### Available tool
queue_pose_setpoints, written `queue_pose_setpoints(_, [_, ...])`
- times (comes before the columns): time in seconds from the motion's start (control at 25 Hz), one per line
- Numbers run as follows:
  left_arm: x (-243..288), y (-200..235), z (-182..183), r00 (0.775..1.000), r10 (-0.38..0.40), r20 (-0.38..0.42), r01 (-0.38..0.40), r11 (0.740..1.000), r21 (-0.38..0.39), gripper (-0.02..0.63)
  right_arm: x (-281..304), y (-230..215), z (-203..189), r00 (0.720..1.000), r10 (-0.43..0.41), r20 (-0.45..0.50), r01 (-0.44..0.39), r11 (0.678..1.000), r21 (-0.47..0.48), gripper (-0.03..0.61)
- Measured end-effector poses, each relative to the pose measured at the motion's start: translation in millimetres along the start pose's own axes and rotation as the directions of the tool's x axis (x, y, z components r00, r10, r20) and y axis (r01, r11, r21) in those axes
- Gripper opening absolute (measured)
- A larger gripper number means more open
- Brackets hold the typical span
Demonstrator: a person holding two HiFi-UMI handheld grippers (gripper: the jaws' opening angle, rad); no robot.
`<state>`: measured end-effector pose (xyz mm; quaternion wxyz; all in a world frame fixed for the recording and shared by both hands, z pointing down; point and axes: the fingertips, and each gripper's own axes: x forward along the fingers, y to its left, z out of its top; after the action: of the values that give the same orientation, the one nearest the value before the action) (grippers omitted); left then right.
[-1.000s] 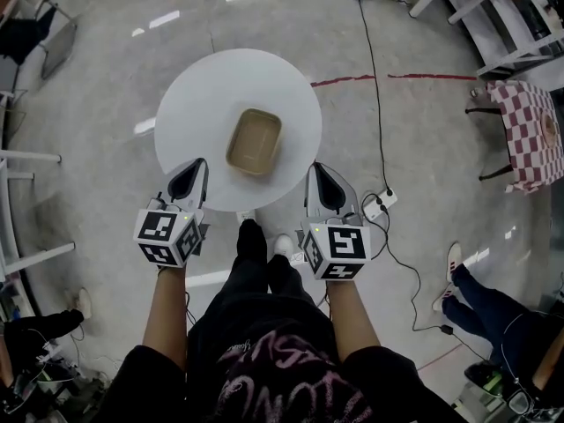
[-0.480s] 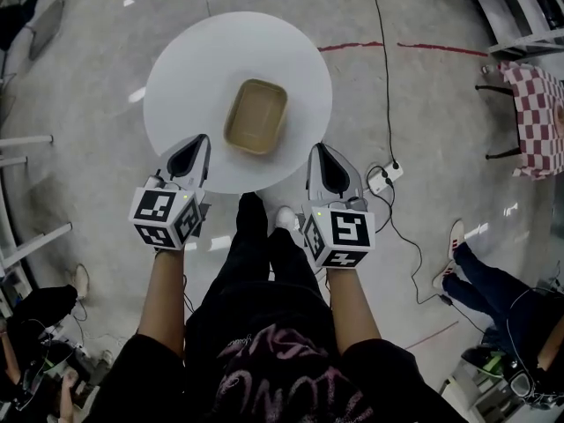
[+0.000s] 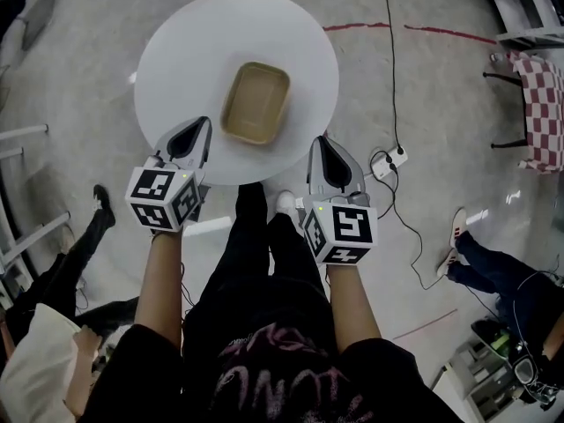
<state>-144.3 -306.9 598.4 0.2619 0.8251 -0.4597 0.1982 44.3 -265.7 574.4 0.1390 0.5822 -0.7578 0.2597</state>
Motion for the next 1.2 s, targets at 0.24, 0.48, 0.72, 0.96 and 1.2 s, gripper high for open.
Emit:
queue_pose_setpoints(0.24, [22, 11, -16, 0.998, -0.028, -0.056, 0.027, 1.000, -0.011, 0.063, 4, -4, -15, 1.000, -0.015, -0.023, 0.016, 1.000, 0.011, -0.002])
queue_pose_setpoints(0.48, [46, 27, -33, 0.994, -0.045, -0.104, 0.043, 0.999, -0.023, 0.092, 9, -13, -31, 0.998, -0.047, -0.047, 0.048, 0.999, 0.022, -0.002])
queue_pose_setpoints(0.72, [62, 33, -41, 0.989, -0.060, -0.132, 0.057, 0.998, -0.027, 0.095, 10, -25, -42, 0.995, -0.074, -0.072, 0.077, 0.996, 0.035, -0.002])
queue_pose_setpoints(0.96, [74, 33, -47, 0.982, -0.063, -0.178, 0.067, 0.998, 0.015, 0.089, 16, -33, -47, 0.993, -0.084, -0.082, 0.088, 0.995, 0.046, -0.002])
queue_pose_setpoints(1.2, [88, 32, -48, 0.979, -0.089, -0.184, 0.086, 0.996, -0.023, 0.078, 29, -41, -49, 0.992, -0.083, -0.093, 0.088, 0.995, 0.049, -0.002])
